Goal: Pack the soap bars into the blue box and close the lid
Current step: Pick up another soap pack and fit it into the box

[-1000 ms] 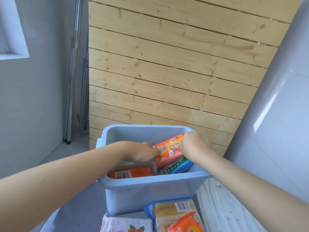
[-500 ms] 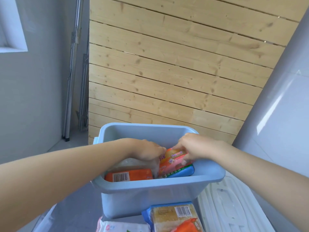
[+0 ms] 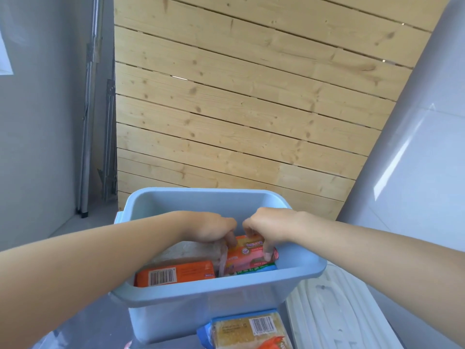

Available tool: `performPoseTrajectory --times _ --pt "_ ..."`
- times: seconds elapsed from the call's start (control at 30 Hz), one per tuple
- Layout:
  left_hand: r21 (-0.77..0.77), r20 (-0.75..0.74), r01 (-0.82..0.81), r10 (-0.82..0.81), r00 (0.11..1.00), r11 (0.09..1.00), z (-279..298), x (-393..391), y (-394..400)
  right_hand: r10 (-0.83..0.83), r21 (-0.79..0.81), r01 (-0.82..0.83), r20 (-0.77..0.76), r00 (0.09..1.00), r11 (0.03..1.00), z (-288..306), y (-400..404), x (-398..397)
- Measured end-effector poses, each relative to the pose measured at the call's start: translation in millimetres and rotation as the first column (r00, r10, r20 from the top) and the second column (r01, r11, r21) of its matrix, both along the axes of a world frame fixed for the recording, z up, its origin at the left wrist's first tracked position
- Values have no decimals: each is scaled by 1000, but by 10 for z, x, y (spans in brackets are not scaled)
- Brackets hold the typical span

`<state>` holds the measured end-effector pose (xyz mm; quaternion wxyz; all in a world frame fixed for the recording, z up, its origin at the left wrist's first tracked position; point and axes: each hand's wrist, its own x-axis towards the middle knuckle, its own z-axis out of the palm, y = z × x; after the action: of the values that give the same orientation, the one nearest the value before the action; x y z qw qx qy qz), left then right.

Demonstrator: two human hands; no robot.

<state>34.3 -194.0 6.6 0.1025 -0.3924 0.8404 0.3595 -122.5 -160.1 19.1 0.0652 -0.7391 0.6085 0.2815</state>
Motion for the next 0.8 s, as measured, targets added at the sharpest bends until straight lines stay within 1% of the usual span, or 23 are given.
performPoseTrajectory --times 0.1,0.23,0.3,0.57,0.7,0.8 --pt "7 15 9 -9 1000 1000 -35 -3 -3 11 3 -11 -1 1000 1000 -16 34 -13" --pt "83 65 64 -70 995 994 -30 -30 21 1 1 -1 -5 1000 1000 -30 34 23" --pt "86 76 77 -83 994 993 -59 -24 15 -6 -1 6 -5 1000 1000 -24 29 39" --pt "77 19 55 -57 998 995 -124 -16 28 -5 -66 4 -9 1000 998 -68 69 44" --pt "120 32 61 -65 997 991 -54 -12 61 0 -74 -1 -13 1000 997 -73 90 20" --pt "22 42 28 -29 999 999 86 3 123 -35 -100 38 30 999 994 -38 159 18"
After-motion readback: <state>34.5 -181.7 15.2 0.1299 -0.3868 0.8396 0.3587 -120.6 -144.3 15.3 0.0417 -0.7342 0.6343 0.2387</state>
